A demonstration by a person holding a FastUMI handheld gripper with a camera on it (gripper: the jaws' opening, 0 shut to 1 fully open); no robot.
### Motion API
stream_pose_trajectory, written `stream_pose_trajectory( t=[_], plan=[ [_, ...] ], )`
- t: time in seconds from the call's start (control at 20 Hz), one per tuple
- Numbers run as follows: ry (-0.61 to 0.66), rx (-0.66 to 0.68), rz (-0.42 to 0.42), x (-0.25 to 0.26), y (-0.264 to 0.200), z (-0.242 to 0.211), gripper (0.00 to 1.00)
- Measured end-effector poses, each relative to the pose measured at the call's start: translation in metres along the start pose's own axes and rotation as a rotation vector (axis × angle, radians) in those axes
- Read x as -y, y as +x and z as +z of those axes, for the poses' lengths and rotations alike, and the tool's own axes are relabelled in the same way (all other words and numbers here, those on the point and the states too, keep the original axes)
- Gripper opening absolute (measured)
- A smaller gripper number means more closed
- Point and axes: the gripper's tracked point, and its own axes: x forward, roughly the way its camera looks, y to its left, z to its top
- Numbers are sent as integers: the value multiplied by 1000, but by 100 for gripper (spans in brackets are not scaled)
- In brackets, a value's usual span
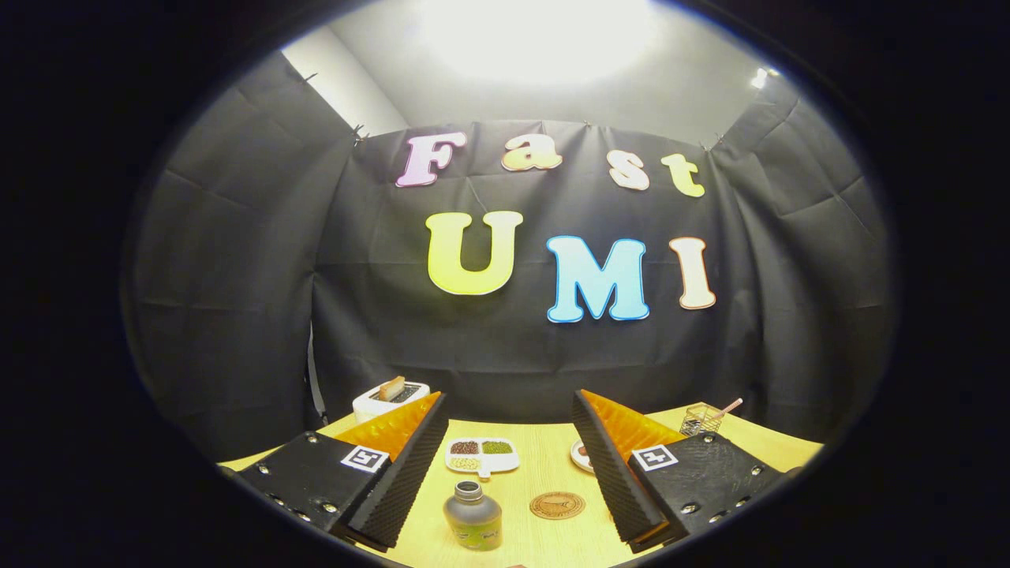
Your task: Take the bottle from table, then pour the juice into the cup, finally place the bottle on the coaster
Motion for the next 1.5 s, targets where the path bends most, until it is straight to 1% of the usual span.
stream_pose_trajectory(
  t=[0.2,0.5,0.7,0.95,1.15,1.3,1.5],
  plan=[
    [19,-30,-8,-10,6,-44,97],
    [30,-82,17,-28,20,-106,97],
    [34,-81,13,-32,28,-128,97],
    [20,-111,-4,-34,36,-157,97],
    [-27,-129,6,-38,42,-173,97],
    [-16,-130,24,-43,48,-182,96],
    [-11,-134,18,-39,53,-191,95]
  ],
)
